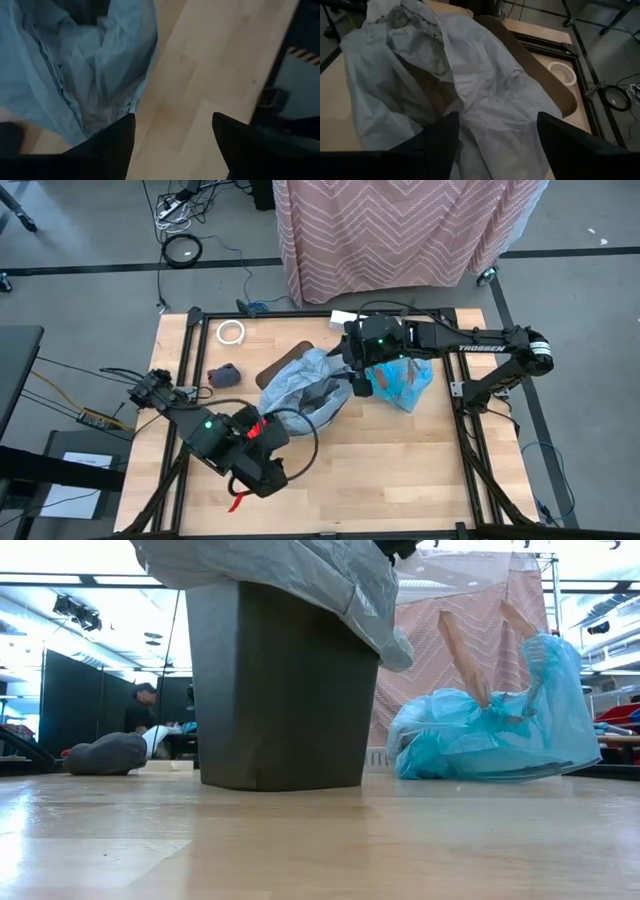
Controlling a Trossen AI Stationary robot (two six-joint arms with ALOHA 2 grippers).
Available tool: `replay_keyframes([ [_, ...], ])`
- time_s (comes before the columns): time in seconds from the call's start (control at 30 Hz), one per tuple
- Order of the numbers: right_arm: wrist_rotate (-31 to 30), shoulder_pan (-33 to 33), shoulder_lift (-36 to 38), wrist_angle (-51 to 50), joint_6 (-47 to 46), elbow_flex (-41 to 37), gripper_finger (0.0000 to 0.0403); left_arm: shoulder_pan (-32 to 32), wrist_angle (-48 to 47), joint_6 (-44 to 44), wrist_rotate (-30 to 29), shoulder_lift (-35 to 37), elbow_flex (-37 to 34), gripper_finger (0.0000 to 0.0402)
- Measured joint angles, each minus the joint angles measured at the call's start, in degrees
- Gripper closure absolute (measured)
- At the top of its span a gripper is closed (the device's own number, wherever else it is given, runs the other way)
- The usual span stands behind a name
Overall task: Place trash/remove bag and relplace
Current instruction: Put the gray trash bag into the black trash bin
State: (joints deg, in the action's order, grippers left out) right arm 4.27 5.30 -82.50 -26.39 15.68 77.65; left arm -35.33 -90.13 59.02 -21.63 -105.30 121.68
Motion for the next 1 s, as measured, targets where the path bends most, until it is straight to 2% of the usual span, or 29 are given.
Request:
replay_keyframes([
  [0.17,-0.2,0.0,0.0,-0.1,0.0,0.0,0.0151,1.6,0.3,-4.1,-0.6,0.5,3.9,0.0154],
  [0.4,-0.2,0.0,0.0,0.1,1.1,0.0,0.0151,4.5,0.1,-11.6,-2.8,4.2,3.0,0.0198],
  [0.6,-0.2,0.2,0.0,0.1,1.1,0.0,0.0153,5.7,0.1,-14.2,-8.0,7.3,-2.0,0.023],
  [0.83,-0.2,0.5,0.0,0.0,1.7,0.0,0.0153,6.4,0.1,-13.3,-6.9,7.2,-10.4,0.0245],
  [1.0,-0.2,1.1,0.0,-0.2,1.9,0.0,0.0152,7.4,0.2,-10.5,-8.1,7.2,-12.4,0.0245],
])
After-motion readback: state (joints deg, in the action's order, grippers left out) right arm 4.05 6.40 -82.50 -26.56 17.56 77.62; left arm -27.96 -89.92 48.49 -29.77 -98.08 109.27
